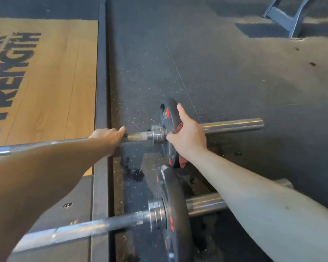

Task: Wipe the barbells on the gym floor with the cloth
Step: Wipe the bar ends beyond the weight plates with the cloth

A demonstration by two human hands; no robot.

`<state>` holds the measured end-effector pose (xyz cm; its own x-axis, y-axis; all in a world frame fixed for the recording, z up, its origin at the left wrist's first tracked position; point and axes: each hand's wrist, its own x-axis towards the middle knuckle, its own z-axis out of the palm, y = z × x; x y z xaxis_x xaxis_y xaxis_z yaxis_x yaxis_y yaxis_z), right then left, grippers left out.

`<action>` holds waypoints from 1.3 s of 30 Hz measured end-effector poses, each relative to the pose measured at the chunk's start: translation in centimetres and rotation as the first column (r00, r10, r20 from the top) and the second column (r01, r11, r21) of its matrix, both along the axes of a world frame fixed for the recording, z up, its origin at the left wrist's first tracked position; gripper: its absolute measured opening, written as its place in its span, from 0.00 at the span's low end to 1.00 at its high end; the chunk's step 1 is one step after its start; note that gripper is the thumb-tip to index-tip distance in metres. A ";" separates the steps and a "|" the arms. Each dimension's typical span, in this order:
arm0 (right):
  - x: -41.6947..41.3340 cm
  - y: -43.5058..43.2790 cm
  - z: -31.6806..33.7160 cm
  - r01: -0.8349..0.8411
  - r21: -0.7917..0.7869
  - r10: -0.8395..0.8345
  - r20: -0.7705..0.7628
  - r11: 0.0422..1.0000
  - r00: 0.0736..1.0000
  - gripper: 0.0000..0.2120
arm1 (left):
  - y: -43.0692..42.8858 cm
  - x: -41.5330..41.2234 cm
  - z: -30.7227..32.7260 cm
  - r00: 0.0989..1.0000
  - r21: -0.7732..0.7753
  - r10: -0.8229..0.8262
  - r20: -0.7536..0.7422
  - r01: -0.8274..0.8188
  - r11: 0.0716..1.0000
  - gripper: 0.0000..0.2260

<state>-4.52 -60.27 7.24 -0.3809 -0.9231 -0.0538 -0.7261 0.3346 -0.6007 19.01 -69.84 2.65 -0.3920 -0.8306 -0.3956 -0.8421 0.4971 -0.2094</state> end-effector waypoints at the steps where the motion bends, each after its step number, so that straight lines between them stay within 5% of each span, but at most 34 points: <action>1: -0.3 -1.3 1.5 -0.019 0.023 0.019 0.011 1.000 1.000 0.47 | -0.4 -0.1 1.2 1.000 0.008 0.002 -0.001 -0.002 1.000 0.33; 9: -1.8 -6.0 4.1 -0.021 0.202 0.018 0.014 0.979 1.000 0.39 | -1.4 2.2 -0.1 0.988 -0.055 -0.152 -0.020 0.150 0.987 0.18; 14: -1.3 -8.2 3.7 0.029 0.178 -0.023 -0.034 0.984 0.999 0.37 | -2.5 2.6 -1.9 0.985 -0.101 -0.172 -0.032 0.168 0.981 0.24; 18: 0.1 -7.9 4.5 -0.062 0.237 0.101 -0.156 0.970 0.983 0.53 | -1.9 2.2 -1.9 0.996 -0.104 -0.071 -0.062 0.064 0.992 0.27; 21: 1.3 -5.5 4.3 -0.047 0.227 0.072 -0.103 0.973 0.992 0.60 | -0.9 1.9 -1.6 0.996 -0.083 0.021 -0.090 -0.028 0.996 0.26; 27: 2.4 -1.3 2.7 0.099 0.092 -0.079 -0.199 0.991 0.977 0.41 | 0.6 1.8 -0.8 0.985 -0.072 0.042 -0.168 -0.054 0.996 0.25; 33: 0.3 -2.2 3.8 0.102 0.124 -0.073 -0.219 0.987 0.973 0.33 | 0.5 2.3 -0.8 0.966 -0.102 -0.003 -0.260 -0.025 0.995 0.15; 39: 0.2 -2.1 4.0 0.074 0.189 -0.017 -0.290 0.979 0.957 0.32 | 0.8 2.9 -1.5 0.964 -0.076 -0.038 -0.264 0.018 0.997 0.16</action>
<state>-4.35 -62.39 11.29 -0.4482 -0.8865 -0.1148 -0.8384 0.4615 -0.2902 21.88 -69.07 1.18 -0.4981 -0.8405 -0.2133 -0.8583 0.5129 -0.0168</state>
